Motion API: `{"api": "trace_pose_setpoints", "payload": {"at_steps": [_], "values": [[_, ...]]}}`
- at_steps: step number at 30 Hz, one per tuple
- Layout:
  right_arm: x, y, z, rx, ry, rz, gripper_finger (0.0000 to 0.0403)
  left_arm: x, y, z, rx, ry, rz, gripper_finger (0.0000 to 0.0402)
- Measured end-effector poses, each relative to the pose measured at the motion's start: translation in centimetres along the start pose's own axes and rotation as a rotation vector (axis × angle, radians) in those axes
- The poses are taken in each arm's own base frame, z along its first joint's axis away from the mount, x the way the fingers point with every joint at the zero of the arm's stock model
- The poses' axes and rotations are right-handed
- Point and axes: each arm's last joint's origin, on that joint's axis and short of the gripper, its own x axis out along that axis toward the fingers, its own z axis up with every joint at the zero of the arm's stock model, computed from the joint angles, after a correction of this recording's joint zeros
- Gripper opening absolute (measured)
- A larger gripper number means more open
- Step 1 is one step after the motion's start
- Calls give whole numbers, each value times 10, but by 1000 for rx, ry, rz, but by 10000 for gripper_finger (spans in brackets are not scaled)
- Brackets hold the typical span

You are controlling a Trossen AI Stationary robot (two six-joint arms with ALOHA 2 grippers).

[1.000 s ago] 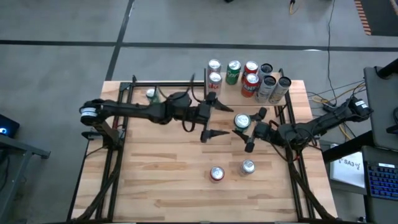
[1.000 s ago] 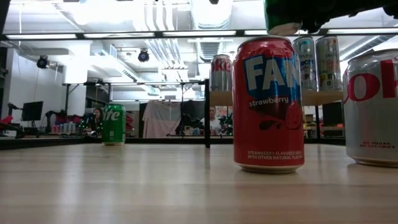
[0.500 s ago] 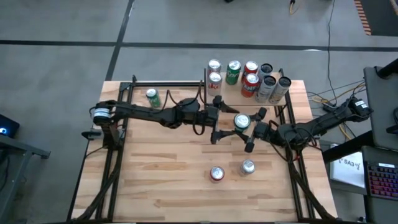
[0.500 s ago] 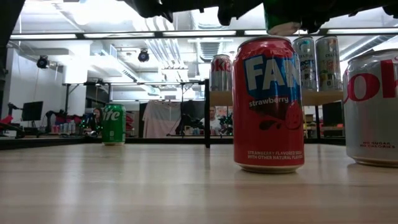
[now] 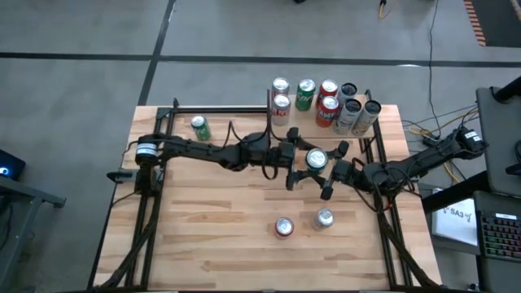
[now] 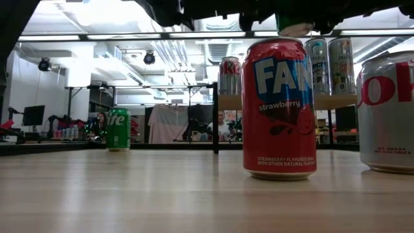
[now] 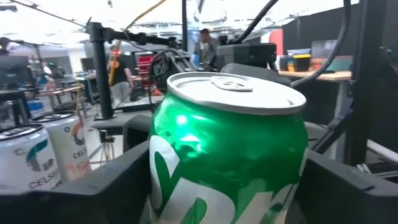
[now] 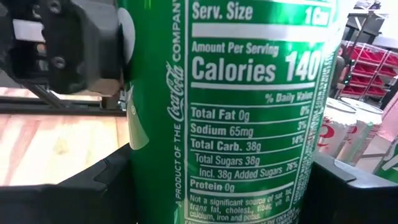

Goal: Place canned beverage on shelf
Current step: Put the bottom green soda can on the shelf aligned in front of the other green soda can

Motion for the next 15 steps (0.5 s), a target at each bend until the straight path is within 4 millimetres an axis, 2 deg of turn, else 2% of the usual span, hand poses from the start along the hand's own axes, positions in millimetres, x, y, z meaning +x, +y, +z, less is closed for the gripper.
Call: {"api": "trace_pose_setpoints", "payload": {"at_steps": [2, 5, 7, 10, 12, 15], "values": [[0, 0, 0, 10, -4, 7, 285, 0, -1, 0, -3, -1, 26, 285], [0, 0, 0, 30, -4, 14, 287, 0, -1, -1, -27, 7, 55, 283], [0, 0, 0, 44, -3, 9, 319, 0, 0, -1, -49, 15, 82, 283], [-2, -4, 2, 80, -3, -51, 376, -1, 5, -6, -60, 70, 212, 283], [-4, -5, 3, 90, 4, -85, 388, -4, 8, -5, -52, 97, 288, 283], [-9, -10, 5, 113, 11, -86, 383, -7, 13, -1, -50, 107, 359, 283]]}}
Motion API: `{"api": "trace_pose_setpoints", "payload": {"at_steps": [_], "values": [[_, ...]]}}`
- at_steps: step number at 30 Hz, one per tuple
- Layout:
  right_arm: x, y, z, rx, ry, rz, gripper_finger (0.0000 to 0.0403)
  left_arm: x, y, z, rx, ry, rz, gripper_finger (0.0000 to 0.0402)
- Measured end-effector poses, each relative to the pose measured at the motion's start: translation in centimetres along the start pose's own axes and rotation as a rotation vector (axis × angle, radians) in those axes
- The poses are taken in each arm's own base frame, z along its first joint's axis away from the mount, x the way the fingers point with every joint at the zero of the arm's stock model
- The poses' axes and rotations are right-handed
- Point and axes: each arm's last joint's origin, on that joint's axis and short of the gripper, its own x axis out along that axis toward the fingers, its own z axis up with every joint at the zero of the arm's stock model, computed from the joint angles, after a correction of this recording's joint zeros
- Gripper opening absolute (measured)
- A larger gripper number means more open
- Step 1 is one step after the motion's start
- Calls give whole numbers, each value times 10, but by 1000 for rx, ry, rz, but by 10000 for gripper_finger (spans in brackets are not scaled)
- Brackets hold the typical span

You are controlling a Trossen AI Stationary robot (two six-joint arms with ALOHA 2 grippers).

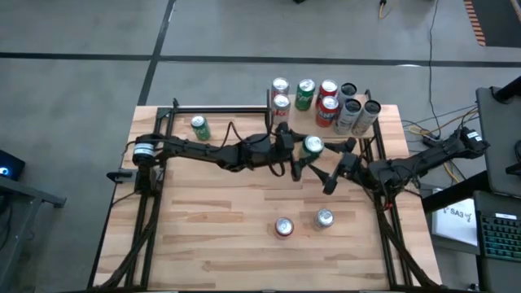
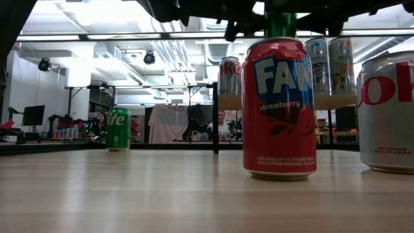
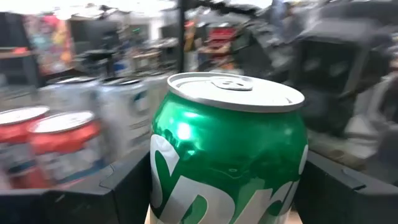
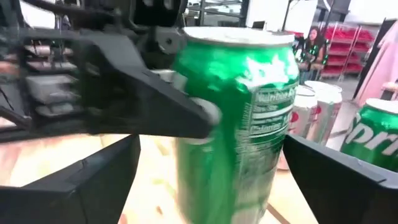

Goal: Place canned beverage on shelf
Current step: Put the bottom green soda can on the shelf aligned in front of the other green soda can

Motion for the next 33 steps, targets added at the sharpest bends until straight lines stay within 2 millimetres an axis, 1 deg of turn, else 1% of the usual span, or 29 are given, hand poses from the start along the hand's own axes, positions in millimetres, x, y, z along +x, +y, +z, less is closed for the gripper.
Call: {"api": "trace_pose_setpoints", "payload": {"at_steps": [6, 12, 16, 20, 22, 25, 27, 29, 33], "values": [[-8, -6, 8, 45, 52, 32, 377, 2, 19, 1, 1, 8, 145, 283], [-11, -8, 16, 18, 107, 36, 378, 6, 38, 0, -41, -28, 178, 283], [-10, -8, 20, -22, 114, 37, 379, 12, 44, -14, -51, -41, 230, 283], [-10, -9, 24, -52, 104, 36, 379, 22, 46, -33, -75, -44, 261, 283], [-10, -9, 26, -53, 101, 36, 379, 26, 47, -39, -68, -31, 304, 283], [-10, -9, 23, -73, 121, 37, 379, 31, 49, -41, -74, -43, 318, 283], [-11, -9, 22, -82, 129, 37, 379, 33, 50, -41, -84, -58, 362, 283], [-11, -9, 22, -84, 130, 37, 379, 34, 52, -44, -86, -62, 416, 283], [-11, -9, 22, -94, 132, 38, 379, 38, 54, -54, -102, -53, 431, 283]]}}
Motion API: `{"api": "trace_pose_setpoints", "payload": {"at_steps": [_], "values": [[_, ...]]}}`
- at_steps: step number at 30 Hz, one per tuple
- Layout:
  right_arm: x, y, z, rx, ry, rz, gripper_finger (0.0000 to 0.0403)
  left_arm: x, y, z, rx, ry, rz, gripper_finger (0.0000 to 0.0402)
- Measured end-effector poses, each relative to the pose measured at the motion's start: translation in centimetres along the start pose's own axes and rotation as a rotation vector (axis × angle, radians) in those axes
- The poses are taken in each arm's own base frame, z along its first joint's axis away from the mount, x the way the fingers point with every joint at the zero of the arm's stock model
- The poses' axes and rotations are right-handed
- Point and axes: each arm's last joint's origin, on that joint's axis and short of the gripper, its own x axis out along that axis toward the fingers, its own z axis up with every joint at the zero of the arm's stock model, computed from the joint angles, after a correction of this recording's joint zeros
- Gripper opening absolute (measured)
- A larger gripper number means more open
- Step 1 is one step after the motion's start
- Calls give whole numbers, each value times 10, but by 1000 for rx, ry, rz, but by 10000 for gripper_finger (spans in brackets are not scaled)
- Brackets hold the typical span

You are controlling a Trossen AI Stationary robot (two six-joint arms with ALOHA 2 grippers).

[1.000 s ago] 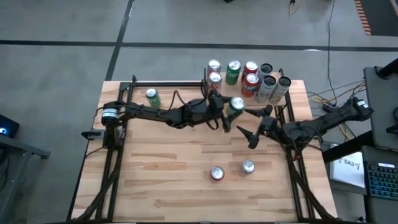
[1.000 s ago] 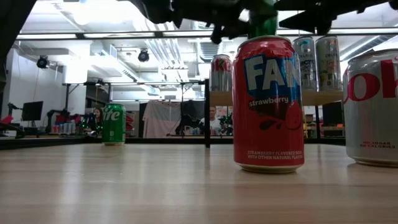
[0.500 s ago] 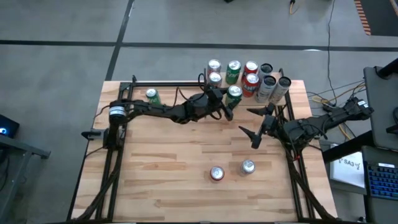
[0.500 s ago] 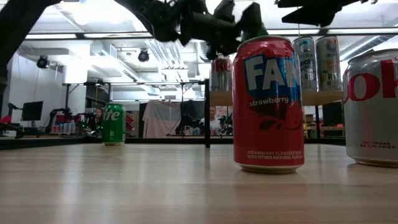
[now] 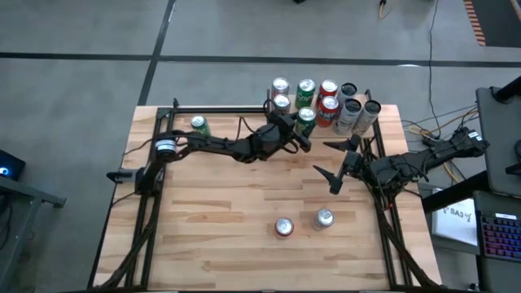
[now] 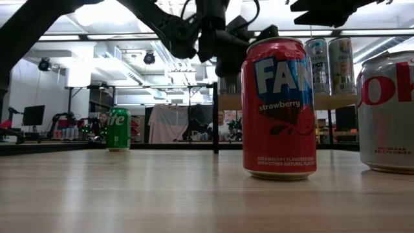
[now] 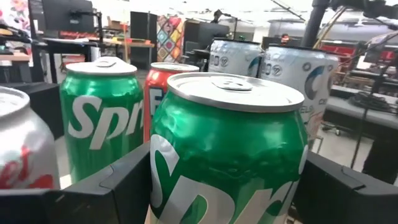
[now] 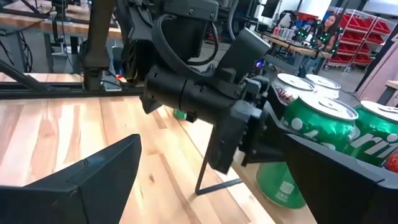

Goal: Place canned beverage on shelf
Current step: Put the bottom green soda can on the shelf aligned in front of the other green soda can

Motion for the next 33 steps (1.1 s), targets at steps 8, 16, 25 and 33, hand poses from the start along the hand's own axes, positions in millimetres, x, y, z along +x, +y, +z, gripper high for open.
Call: {"api": "trace_pose_setpoints", "payload": {"at_steps": [8, 16, 25, 33], "values": [[0, 0, -1, -10, 5, 0, 379, 6, -2, -11, 0, 2, 26, 284], [0, 0, -1, -15, 7, 0, 379, 7, 3, -11, 5, -6, 107, 312], [0, 0, -1, -19, 7, 0, 379, 7, 3, -11, 6, -5, 99, 317], [0, 0, -1, -19, 7, 0, 379, 7, 3, -11, 15, -3, 98, 319]]}}
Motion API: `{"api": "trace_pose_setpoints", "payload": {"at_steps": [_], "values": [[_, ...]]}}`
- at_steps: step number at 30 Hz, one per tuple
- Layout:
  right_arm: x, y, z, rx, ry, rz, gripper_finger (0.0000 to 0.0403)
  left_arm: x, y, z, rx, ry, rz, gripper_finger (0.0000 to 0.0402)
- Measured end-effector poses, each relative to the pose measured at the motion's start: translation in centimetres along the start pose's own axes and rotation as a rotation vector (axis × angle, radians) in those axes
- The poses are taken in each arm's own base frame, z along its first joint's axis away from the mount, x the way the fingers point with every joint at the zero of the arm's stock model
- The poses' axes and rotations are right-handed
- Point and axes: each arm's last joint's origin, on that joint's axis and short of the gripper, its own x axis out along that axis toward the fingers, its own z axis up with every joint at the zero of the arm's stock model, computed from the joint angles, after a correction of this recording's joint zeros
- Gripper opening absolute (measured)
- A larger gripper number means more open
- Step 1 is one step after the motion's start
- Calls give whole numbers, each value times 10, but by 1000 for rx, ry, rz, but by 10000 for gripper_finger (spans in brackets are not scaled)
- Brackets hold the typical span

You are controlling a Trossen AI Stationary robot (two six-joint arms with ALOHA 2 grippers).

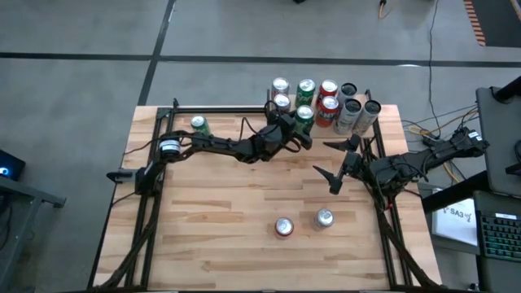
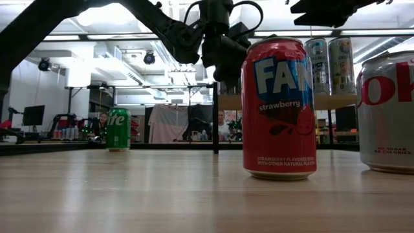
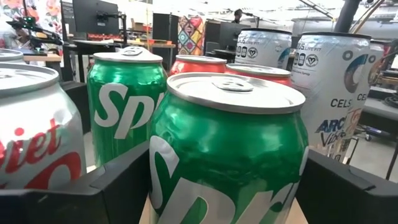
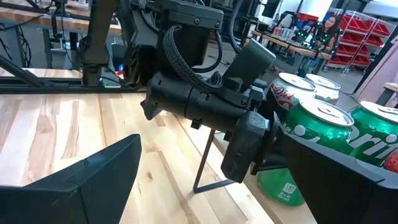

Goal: Place canned beverage on shelf
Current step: Put the bottom green soda can on the shelf aligned in front of the other green soda can

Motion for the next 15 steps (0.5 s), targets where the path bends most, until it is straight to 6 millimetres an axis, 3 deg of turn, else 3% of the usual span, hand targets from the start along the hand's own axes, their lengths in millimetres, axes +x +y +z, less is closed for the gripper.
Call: {"api": "trace_pose_setpoints", "payload": {"at_steps": [15], "values": [[0, 0, -1, -5, 5, 0, 379, -3, -3, 8, -20, -14, -10, 370]]}}
